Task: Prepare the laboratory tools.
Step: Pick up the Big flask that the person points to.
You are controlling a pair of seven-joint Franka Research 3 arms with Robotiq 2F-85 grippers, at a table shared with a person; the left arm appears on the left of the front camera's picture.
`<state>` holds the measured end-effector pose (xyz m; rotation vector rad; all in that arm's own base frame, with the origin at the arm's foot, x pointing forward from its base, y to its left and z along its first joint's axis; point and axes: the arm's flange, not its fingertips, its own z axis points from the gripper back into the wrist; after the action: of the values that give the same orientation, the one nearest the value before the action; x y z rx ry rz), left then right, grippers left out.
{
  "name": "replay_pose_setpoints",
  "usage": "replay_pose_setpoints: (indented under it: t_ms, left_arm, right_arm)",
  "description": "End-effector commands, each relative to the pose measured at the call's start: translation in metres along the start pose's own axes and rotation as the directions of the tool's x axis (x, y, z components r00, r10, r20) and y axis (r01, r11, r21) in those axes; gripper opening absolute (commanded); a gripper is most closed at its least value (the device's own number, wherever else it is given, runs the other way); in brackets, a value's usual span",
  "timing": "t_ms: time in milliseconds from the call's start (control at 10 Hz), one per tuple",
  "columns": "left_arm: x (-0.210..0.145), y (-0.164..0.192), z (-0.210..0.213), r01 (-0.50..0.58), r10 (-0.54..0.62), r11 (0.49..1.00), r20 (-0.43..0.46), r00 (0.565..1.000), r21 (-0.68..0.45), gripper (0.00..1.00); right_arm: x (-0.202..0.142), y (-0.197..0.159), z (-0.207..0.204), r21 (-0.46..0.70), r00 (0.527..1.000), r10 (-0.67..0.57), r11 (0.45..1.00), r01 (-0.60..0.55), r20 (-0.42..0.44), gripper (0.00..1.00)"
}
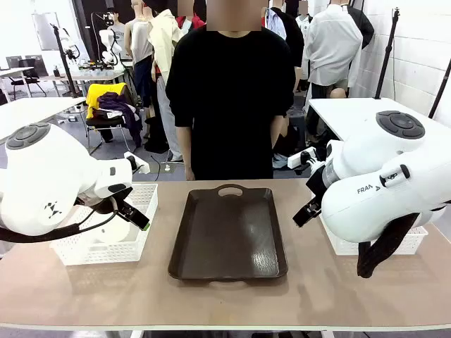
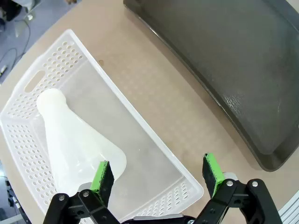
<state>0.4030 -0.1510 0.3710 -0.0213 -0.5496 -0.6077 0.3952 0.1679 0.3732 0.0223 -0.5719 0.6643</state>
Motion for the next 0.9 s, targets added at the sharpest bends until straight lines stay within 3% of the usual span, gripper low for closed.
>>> replay_pose_setpoints:
  t_ms: [0, 800]
  left_arm:
    - [-0.0003, -0.0001, 0.0002, 0.0, 0.0, 1.0, 0.0, 1.0, 0.0, 1.0]
    - [-0.0003, -0.0001, 0.0002, 0.0, 0.0, 1.0, 0.0, 1.0, 0.0, 1.0]
  right_arm:
    - [0.0, 0.0, 0.0, 0.0, 1.0, 0.0, 1.0, 0.0, 0.0, 1.0]
    - [0.0, 0.0, 0.0, 0.0, 1.0, 0.0, 1.0, 0.0, 0.0, 1.0]
